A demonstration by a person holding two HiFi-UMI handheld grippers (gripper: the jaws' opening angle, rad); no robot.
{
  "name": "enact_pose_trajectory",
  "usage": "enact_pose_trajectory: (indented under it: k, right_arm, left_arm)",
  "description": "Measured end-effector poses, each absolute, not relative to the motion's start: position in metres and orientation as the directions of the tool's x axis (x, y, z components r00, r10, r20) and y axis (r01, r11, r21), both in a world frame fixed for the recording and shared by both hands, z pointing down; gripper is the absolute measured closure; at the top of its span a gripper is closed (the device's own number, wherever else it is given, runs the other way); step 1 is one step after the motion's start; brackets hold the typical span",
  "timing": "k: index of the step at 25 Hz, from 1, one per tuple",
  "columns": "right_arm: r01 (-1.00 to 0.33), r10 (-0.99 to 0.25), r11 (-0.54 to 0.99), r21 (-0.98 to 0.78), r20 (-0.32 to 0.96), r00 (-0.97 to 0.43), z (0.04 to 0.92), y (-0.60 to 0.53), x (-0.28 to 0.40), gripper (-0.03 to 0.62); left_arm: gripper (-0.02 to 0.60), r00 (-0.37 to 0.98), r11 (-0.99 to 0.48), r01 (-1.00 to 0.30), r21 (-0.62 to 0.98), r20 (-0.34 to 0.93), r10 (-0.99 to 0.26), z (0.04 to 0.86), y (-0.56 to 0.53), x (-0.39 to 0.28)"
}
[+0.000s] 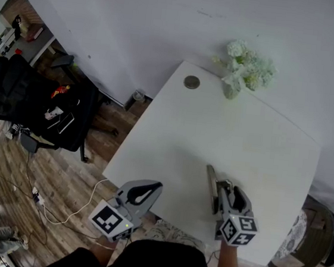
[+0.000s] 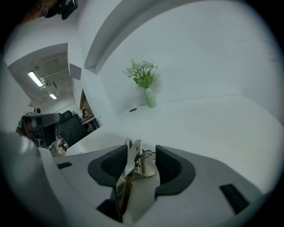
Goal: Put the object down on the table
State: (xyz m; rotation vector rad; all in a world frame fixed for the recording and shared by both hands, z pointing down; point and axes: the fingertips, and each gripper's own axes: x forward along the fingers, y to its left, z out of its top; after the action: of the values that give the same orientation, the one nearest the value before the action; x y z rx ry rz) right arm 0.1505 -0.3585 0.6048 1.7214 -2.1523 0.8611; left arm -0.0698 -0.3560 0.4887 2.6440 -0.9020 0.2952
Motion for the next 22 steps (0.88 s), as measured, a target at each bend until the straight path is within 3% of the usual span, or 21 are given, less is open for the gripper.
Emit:
enact_pose_trajectory:
  k: [5, 11, 15, 22]
  right_arm:
    - [-0.955, -0.859, 0.095, -0.281, 0.461, -0.221, 0.572, -0.352, 0.158, 0.407]
    - [-0.962, -0.912, 0.117, -0.247, 0.357, -0.202, 0.526, -0.341, 0.153, 0.489]
    - [-0.961, -0.930, 0.125, -0.246, 0.309, -0.200, 0.501, -0.327, 0.147, 0.592]
    - [-0.954, -0.941, 0.150, -0.259, 0.260, -0.218, 0.478, -0.308, 0.129, 0.597]
  left_arm:
    - [0.583, 0.785, -0.754, -0.614, 0.232, 0.275, -0.555, 0.480, -0.351, -0.074]
    - [0.583, 0.803, -0.774, -0.593, 0.223, 0.242, -0.545, 0.467, -0.346, -0.076]
    - [0.583, 0.815, -0.788, -0.577, 0.214, 0.215, -0.538, 0.457, -0.339, -0.078]
    - [0.583, 0.830, -0.814, -0.557, 0.167, 0.150, -0.537, 0.445, -0.332, -0.089]
